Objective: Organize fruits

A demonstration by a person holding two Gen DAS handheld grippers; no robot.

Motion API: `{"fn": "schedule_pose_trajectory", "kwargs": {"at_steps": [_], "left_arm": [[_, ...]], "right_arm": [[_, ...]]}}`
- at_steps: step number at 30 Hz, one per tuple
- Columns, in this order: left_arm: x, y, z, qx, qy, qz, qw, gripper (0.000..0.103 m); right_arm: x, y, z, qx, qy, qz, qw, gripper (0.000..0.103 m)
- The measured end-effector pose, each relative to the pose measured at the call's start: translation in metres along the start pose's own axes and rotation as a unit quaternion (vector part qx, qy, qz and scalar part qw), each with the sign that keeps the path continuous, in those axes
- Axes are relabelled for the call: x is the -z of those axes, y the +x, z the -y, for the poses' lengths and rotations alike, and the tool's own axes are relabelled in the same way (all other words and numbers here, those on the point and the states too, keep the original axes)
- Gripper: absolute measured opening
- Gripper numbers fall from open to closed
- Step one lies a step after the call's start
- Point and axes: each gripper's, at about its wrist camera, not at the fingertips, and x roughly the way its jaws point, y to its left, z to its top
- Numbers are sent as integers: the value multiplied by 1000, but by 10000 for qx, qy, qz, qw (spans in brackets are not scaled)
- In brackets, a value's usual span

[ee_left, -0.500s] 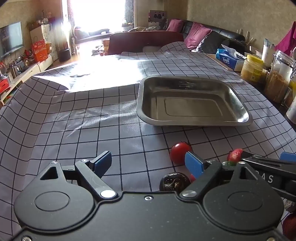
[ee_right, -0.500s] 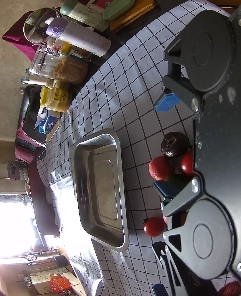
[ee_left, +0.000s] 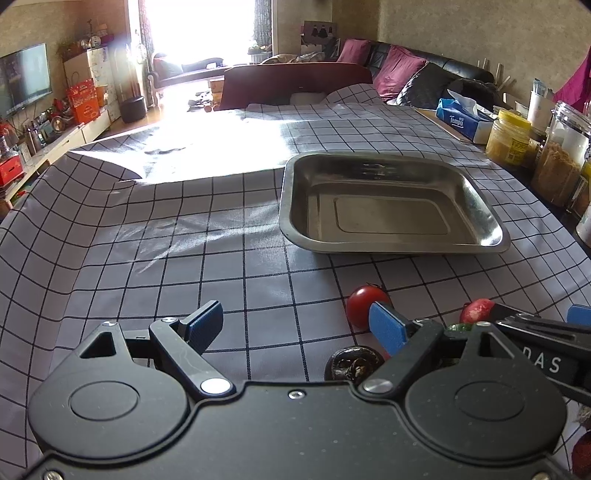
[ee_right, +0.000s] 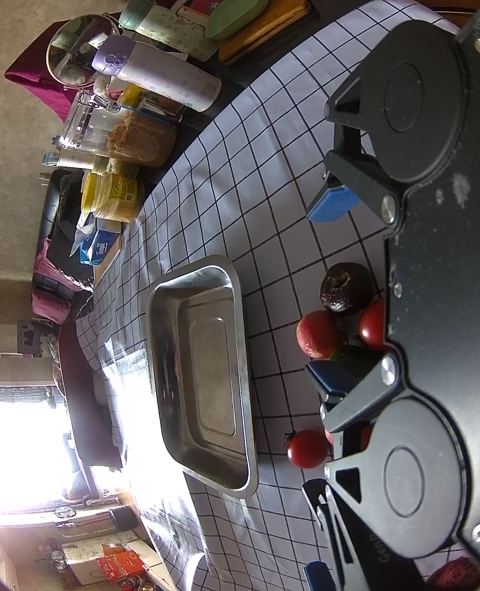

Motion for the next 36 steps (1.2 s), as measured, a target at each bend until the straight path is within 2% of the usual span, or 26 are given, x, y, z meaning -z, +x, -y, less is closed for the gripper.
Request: {"fn": "schedule_pose_trajectory", "kwargs": {"at_steps": [16, 25, 29, 36], "left_arm": [[0, 2, 1, -88, 26, -30, 10000, 87], [0, 2, 1, -84, 28, -32, 10000, 87], [-1, 3, 1, -84, 31, -32, 10000, 87], [0, 2, 1, -86, 31, -29, 10000, 87]], "right_arm": [[0, -3, 1, -72, 63, -52, 9999, 85], [-1, -4, 1, -97, 69, -222, 9997, 85], [0, -4, 1, -44, 29, -55, 10000, 85], [0, -4, 1, -87, 57, -134, 9999, 85]]}}
